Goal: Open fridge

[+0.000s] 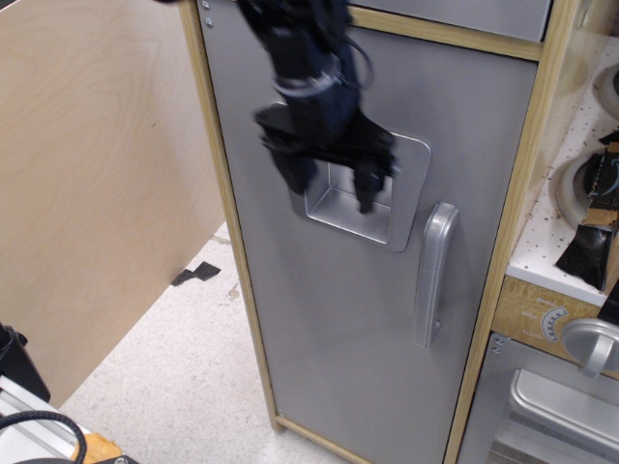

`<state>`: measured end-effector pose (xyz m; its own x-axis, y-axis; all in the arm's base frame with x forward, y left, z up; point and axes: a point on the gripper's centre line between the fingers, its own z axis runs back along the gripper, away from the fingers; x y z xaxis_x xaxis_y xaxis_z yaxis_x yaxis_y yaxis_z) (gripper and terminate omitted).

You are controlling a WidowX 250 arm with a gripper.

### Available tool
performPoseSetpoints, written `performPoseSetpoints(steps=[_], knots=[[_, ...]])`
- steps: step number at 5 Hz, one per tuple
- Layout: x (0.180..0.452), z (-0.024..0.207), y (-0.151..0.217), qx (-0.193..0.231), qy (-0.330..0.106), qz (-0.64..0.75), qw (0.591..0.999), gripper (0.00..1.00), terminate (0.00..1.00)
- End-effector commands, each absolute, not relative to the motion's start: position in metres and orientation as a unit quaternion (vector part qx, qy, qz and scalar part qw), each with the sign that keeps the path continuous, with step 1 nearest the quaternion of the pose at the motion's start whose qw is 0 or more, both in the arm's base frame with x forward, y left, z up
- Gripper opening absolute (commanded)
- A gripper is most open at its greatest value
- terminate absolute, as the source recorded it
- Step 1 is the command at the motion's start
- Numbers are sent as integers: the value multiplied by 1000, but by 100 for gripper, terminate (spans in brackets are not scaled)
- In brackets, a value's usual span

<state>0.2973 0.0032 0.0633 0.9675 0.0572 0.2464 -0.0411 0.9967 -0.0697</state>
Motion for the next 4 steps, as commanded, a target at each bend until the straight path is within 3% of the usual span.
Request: performPoseSetpoints(steps=[1,3,4], knots=[[325,50,-28,-61,-155,18,986,100,0],[350,35,-48,-89,-174,-7,981,100,0],[341,26,-60,-86,-195,19,977,100,0]])
